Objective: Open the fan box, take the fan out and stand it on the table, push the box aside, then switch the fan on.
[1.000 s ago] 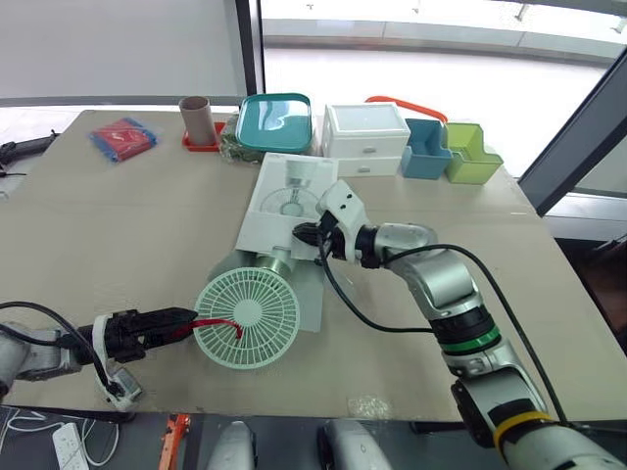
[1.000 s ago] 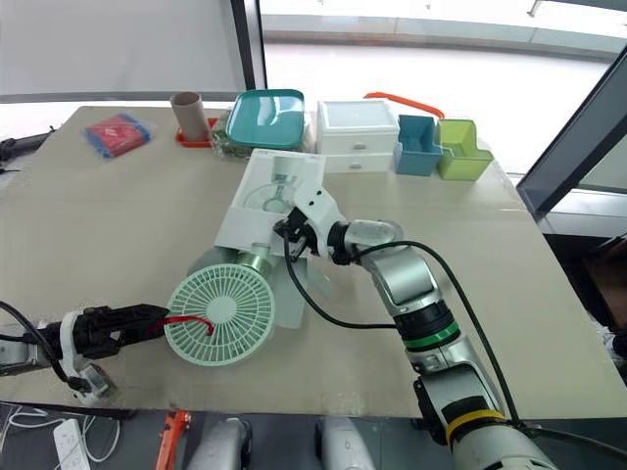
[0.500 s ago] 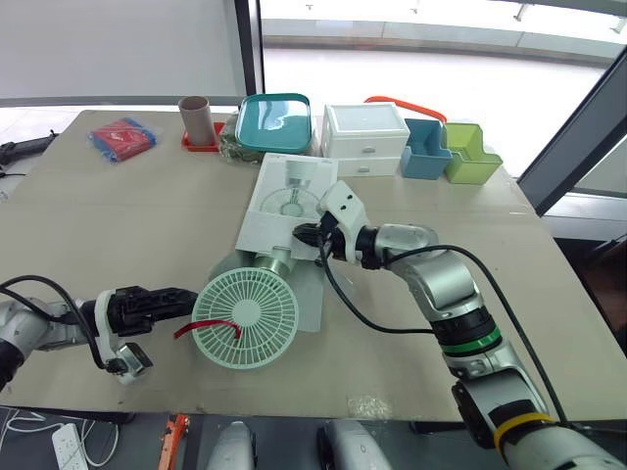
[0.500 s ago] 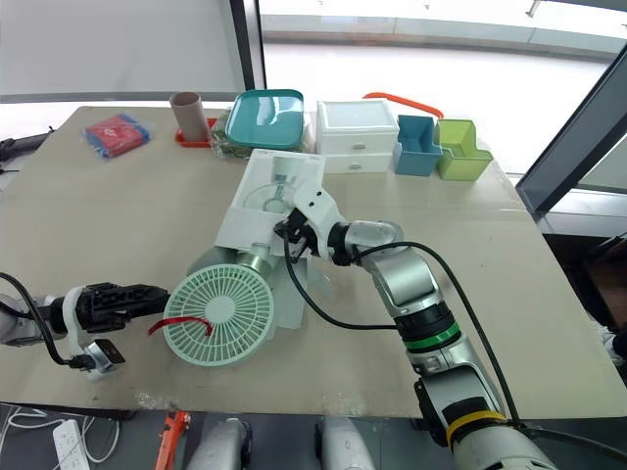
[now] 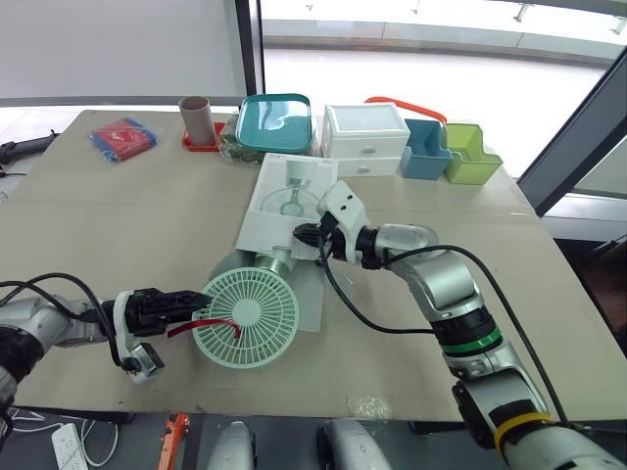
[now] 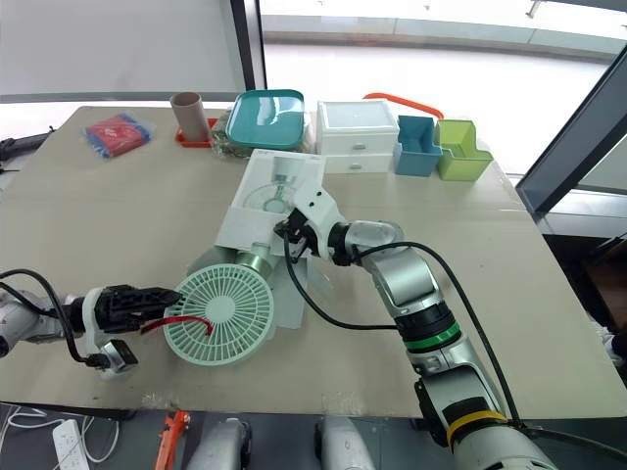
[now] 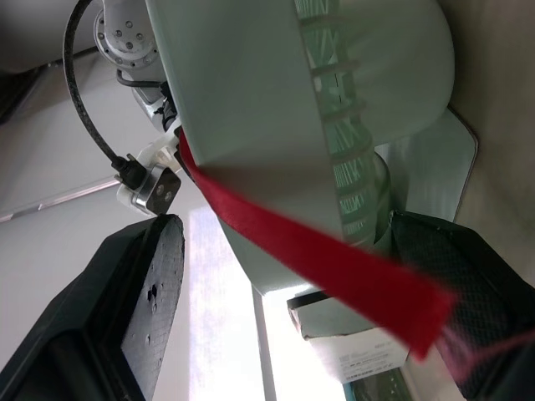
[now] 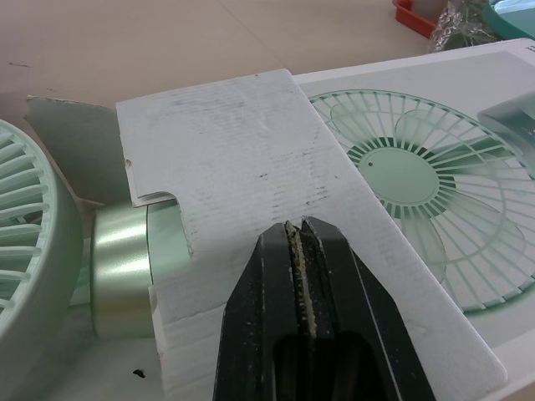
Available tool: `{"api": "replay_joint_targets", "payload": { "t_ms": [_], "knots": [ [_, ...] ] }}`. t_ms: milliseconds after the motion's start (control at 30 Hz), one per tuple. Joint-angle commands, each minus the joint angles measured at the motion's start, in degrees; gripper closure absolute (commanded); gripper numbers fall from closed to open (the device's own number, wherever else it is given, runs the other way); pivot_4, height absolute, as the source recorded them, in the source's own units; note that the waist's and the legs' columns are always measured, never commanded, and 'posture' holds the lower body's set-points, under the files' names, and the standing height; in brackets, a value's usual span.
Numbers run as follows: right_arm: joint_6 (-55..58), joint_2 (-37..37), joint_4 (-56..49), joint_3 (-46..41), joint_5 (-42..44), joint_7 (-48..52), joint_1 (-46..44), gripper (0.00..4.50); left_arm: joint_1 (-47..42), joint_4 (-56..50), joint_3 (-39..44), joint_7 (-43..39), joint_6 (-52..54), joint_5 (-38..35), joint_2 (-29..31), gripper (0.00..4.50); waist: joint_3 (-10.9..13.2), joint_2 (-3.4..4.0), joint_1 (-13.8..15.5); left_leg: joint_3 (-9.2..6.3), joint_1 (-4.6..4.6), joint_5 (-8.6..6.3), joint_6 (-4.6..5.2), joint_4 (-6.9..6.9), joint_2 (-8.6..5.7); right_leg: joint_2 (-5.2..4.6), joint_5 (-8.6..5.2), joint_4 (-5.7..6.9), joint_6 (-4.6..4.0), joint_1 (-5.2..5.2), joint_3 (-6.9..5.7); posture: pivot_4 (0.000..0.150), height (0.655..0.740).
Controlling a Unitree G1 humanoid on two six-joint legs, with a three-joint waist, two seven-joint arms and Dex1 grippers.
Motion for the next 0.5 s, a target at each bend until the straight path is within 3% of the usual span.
{"api": "replay_joint_targets", "payload": {
  "t_ms": [33, 67, 100, 133, 233, 300, 500],
  "knots": [
    [0.64, -0.33, -1.33, 0.20, -0.12, -0.12, 0.86, 4.50, -1.34, 0.37, -1.32, 1.17, -0.81, -1.40, -0.28, 0.13, 0.00, 0.00, 0.01, 0.00, 0.00, 0.00, 0.00, 0.00, 0.00, 0.00, 0.00, 0.00, 0.00, 0.00, 0.00, 0.150, 0.7400],
    [0.67, -0.34, -1.38, 0.21, -0.15, -0.18, 0.90, 4.50, -1.55, 0.51, -1.67, 0.97, -0.95, -1.59, -0.41, 0.13, -0.01, -0.01, 0.04, 0.00, 0.00, 0.00, 0.00, 0.00, 0.00, 0.00, 0.00, 0.00, 0.00, 0.00, 0.00, 0.150, 0.7400],
    [0.75, -0.38, -1.44, 0.16, -0.11, -0.18, 0.89, 4.50, -1.74, 0.45, -2.03, 0.91, -0.96, -1.69, -0.46, 0.68, -0.01, -0.01, 0.05, 0.00, 0.00, 0.00, 0.00, 0.00, -0.01, -0.01, 0.00, 0.00, 0.00, 0.00, 0.00, 0.150, 0.7400],
    [0.84, -0.39, -1.49, 0.11, -0.04, -0.18, 0.89, 4.50, -1.89, 0.58, -2.25, 0.75, -1.15, -1.99, -0.51, 0.83, -0.01, -0.02, 0.05, 0.00, 0.00, 0.00, 0.00, 0.00, -0.01, -0.01, 0.00, 0.00, 0.00, 0.01, 0.00, 0.150, 0.7400],
    [0.88, -0.47, -1.56, 0.12, -0.13, -0.27, 0.96, 4.50, -2.45, 0.31, -2.81, 0.72, -1.19, -2.17, -0.91, 2.01, -0.02, -0.03, 0.03, 0.00, 0.00, 0.01, -0.01, 0.01, -0.01, -0.01, 0.00, 0.00, 0.00, 0.00, 0.00, 0.150, 0.7400],
    [0.91, -0.48, -1.63, 0.16, -0.15, -0.31, 0.99, 4.50, -2.66, 0.28, -3.09, 0.69, -1.17, -2.21, -1.08, 2.54, -0.02, -0.03, 0.02, 0.00, 0.00, 0.01, -0.01, 0.01, -0.01, 0.00, 0.00, 0.00, 0.00, 0.00, 0.01, 0.150, 0.7400],
    [0.70, -0.36, -1.46, 0.35, -0.30, -0.47, 0.94, 4.50, -3.03, 0.34, -3.82, 0.00, -1.54, -3.14, -1.24, 2.59, -0.02, -0.04, 0.04, -0.01, 0.00, 0.01, -0.02, 0.03, -0.01, -0.01, 0.00, 0.01, 0.00, 0.01, 0.00, 0.150, 0.7400]
  ]
}}
